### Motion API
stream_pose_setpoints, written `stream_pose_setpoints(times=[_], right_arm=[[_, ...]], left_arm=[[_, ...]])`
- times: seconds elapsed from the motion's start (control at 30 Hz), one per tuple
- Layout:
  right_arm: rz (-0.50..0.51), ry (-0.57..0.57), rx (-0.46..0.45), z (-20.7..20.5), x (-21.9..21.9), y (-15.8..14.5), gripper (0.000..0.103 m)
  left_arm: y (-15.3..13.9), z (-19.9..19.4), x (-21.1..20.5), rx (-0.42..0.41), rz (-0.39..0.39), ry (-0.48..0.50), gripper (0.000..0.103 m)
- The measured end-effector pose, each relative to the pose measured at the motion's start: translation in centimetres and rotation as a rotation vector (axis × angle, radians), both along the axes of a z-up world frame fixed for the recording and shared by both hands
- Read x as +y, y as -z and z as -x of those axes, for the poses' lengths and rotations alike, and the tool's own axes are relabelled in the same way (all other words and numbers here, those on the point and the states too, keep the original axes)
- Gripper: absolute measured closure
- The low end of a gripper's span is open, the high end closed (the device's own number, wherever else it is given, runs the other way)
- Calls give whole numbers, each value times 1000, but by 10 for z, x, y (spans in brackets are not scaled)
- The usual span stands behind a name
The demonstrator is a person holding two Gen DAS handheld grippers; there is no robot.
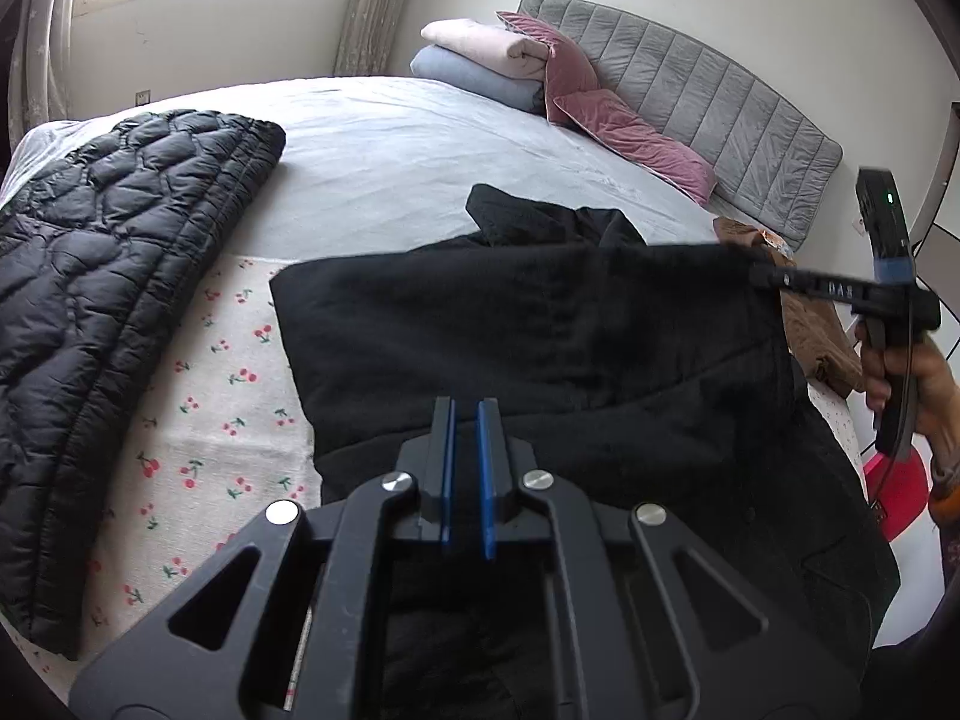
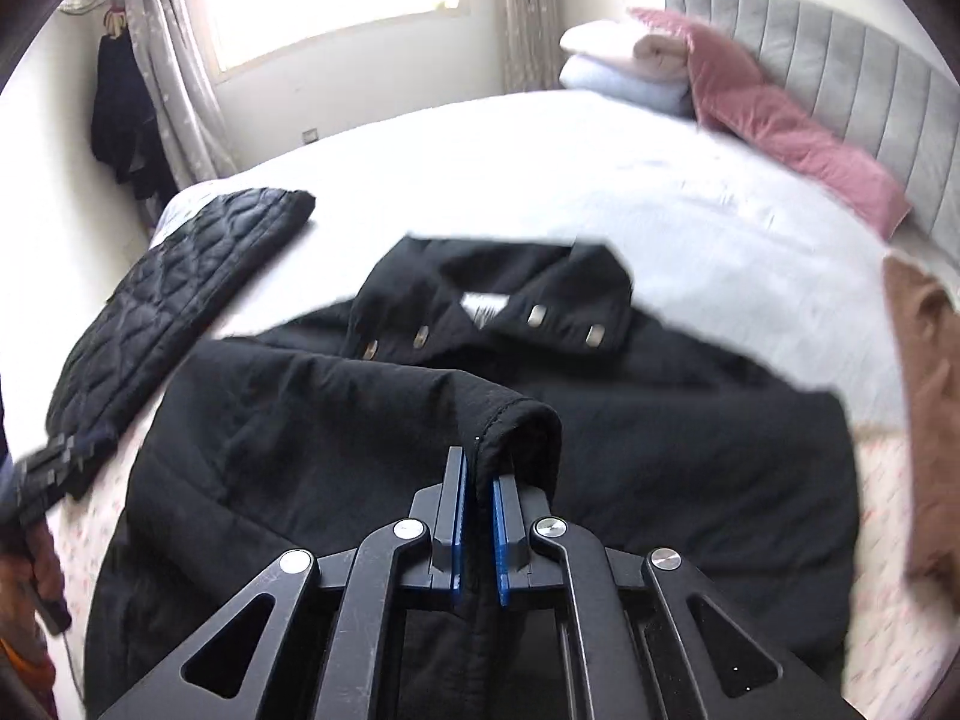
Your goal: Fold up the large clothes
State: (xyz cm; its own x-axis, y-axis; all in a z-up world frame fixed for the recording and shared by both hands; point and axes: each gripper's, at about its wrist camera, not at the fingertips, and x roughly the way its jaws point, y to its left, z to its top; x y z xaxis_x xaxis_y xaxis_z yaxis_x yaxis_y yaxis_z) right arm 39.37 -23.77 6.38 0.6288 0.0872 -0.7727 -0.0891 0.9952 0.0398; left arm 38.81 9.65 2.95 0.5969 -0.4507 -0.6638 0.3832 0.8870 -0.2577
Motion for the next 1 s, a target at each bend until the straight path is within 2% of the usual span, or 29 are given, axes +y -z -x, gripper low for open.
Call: stream_pose_setpoints(times=[0.03, 0.07, 0.13, 0.17, 0.23, 0.3, 0.33, 0.4, 0.47, 0.53, 0.6, 0.63, 0.67, 0.7, 0.73, 0.77, 0.83, 0.87, 0.93, 1.0], right_arm=[[12, 21, 19, -9, 0, 3, 91], [29, 56, 54, -19, -2, 8, 83], [30, 106, 71, -27, -3, 14, 75], [2, 113, 51, -24, -3, 14, 69], [-34, 99, 8, -15, 2, 15, 55], [-49, 30, -6, -4, 17, 25, 53], [-49, -7, 6, 0, 23, 34, 53], [-20, -51, 25, 0, 35, 56, 53], [18, -42, 42, 6, 37, 80, 53], [-3, -15, 32, 9, 31, 99, 53], [-8, -13, -1, 16, 30, 97, 53], [-13, -9, 3, 19, 29, 91, 51], [-33, -10, 13, 23, 26, 82, 47], [-64, -16, 20, 28, 23, 72, 44], [-101, -25, 14, 36, 18, 62, 40], [-131, -31, 0, 45, 12, 53, 36], [-178, -35, -28, 72, -2, 30, 29], [-194, -35, -40, 88, -10, 20, 25], [-214, -39, -50, 118, -25, 4, 22], [-220, -48, -45, 148, -40, -8, 21]], left_arm=[[8, 0, -5, 11, -19, 12, 95], [17, 0, -12, 28, -58, 22, 95], [31, 0, -25, 45, -157, 36, 95], [31, 2, -27, 32, -175, 35, 95], [19, 9, -25, -18, -129, 26, 95], [7, 16, -25, -60, -70, 40, 95], [6, 17, -27, -67, -67, 43, 95], [17, 12, -30, -27, -115, 31, 95], [41, 6, -28, 41, -180, 2, 95], [52, 7, -21, 62, -142, -23, 96], [46, 13, -24, 56, -144, -52, 96], [40, 17, -26, 59, -139, -59, 87], [35, 21, -27, 63, -128, -57, 69], [27, 27, -28, 63, -116, -60, 58], [18, 36, -29, 54, -118, -80, 41], [8, 46, -30, 34, -125, -100, 35], [-12, 71, -32, -8, -134, -100, 32], [-20, 81, -33, -17, -148, -101, 25], [-36, 105, -34, -25, -174, -114, 19], [-51, 131, -31, -22, -186, -121, 18]])
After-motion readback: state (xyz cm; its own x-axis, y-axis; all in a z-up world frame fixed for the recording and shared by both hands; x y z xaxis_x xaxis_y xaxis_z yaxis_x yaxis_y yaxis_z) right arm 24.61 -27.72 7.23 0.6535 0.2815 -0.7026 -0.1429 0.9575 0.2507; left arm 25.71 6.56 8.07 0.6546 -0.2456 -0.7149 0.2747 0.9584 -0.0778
